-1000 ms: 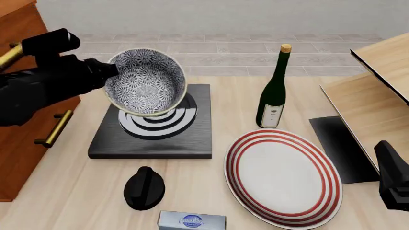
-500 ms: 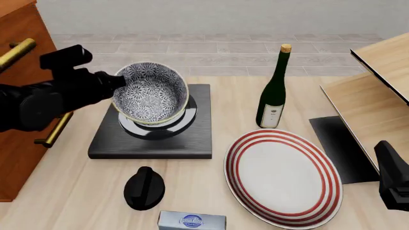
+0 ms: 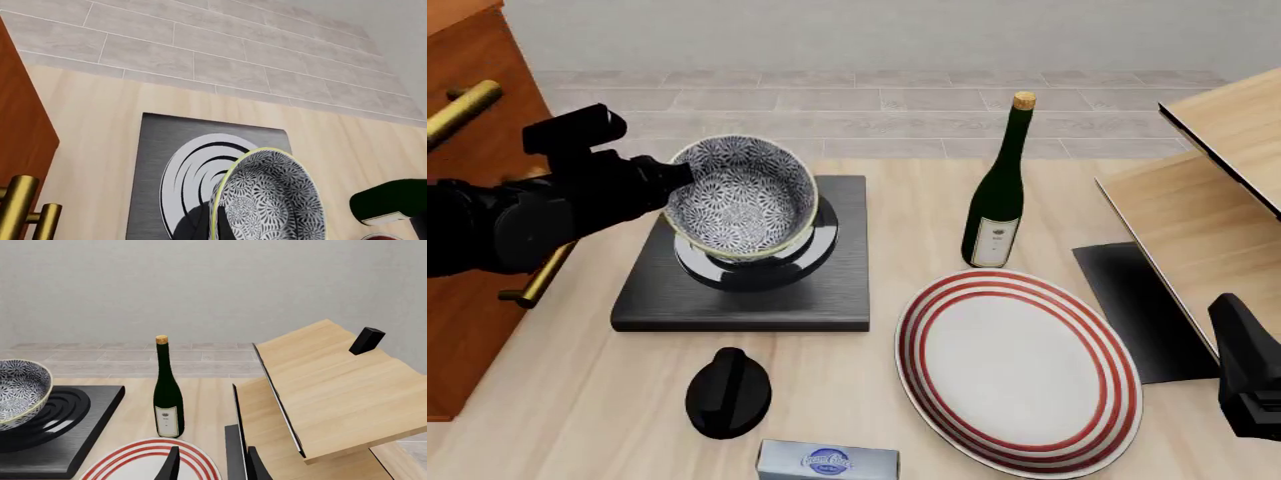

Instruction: Put the bowl on the stove.

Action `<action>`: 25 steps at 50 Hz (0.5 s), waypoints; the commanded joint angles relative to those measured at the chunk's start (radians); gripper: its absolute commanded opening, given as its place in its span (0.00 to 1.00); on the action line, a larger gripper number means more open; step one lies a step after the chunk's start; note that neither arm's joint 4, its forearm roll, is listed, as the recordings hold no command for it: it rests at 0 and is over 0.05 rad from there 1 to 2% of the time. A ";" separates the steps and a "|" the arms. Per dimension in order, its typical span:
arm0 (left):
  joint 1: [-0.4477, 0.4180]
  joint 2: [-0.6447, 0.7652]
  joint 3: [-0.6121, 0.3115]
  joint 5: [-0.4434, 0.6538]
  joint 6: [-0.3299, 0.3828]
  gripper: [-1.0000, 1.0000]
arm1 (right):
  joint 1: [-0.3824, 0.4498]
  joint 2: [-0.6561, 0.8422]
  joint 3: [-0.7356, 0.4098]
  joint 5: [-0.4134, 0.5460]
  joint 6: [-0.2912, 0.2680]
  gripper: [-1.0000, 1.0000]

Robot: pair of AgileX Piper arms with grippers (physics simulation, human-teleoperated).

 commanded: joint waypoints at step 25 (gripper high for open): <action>-0.021 -0.005 0.037 -0.085 0.011 0.00 | 0.000 0.000 0.000 0.000 0.000 1.00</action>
